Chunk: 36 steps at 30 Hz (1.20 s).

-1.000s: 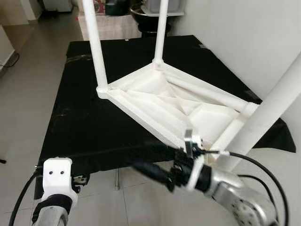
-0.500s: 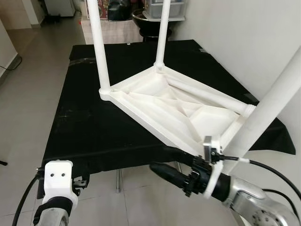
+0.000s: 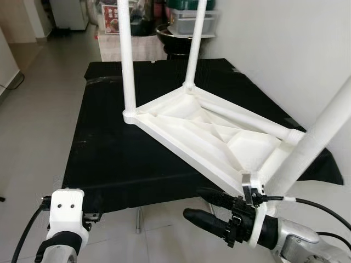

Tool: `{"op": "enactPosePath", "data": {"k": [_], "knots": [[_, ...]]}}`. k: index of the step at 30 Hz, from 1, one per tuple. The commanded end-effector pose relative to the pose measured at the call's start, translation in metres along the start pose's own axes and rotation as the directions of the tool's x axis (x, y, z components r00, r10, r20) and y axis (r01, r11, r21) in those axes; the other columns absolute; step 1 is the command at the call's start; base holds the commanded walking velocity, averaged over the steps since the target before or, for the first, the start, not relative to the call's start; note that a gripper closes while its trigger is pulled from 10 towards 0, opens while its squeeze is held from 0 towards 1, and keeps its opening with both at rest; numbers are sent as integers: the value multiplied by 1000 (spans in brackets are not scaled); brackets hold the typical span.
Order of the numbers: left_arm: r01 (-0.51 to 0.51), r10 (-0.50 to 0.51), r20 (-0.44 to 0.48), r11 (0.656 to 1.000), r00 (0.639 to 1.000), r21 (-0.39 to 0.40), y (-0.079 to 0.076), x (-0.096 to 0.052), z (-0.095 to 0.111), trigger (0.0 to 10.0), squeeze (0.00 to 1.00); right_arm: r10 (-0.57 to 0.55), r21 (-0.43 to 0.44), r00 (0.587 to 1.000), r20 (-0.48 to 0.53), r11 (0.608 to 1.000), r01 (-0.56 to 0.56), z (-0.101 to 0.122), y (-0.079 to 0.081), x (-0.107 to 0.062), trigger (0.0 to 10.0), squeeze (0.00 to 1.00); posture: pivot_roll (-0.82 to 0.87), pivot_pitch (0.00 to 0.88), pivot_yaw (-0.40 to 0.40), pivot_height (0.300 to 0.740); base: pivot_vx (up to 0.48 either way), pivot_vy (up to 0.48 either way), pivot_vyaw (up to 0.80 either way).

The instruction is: Building children table

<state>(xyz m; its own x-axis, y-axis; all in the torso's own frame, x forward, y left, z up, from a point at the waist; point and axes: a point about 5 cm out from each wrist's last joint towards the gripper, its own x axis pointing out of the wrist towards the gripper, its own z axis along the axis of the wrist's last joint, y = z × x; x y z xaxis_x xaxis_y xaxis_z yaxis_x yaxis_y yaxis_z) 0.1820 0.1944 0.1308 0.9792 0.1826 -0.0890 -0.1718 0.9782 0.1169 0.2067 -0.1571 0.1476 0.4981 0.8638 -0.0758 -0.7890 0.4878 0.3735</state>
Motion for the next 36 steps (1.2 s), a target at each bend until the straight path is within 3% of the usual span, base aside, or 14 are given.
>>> {"op": "enactPosePath", "data": {"k": [1,14,36], "knots": [[13,-13,-14,1000,1000,4,-2,0,-4,10000,0,-66,-13,998,20,998,67,2,-7,-4,10000,0,-42,81,-51,740,0,0,0],[16,-16,-22,1000,1000,17,-1,1,-5,10000,0,-169,-17,985,18,985,169,-3,-15,-15,10000,0,-52,90,-36,740,0,0,0],[8,-7,-24,999,1000,34,0,3,-6,10000,0,-228,-2,971,70,974,229,0,-23,-6,10000,0,-46,85,-38,740,0,0,0]]}}
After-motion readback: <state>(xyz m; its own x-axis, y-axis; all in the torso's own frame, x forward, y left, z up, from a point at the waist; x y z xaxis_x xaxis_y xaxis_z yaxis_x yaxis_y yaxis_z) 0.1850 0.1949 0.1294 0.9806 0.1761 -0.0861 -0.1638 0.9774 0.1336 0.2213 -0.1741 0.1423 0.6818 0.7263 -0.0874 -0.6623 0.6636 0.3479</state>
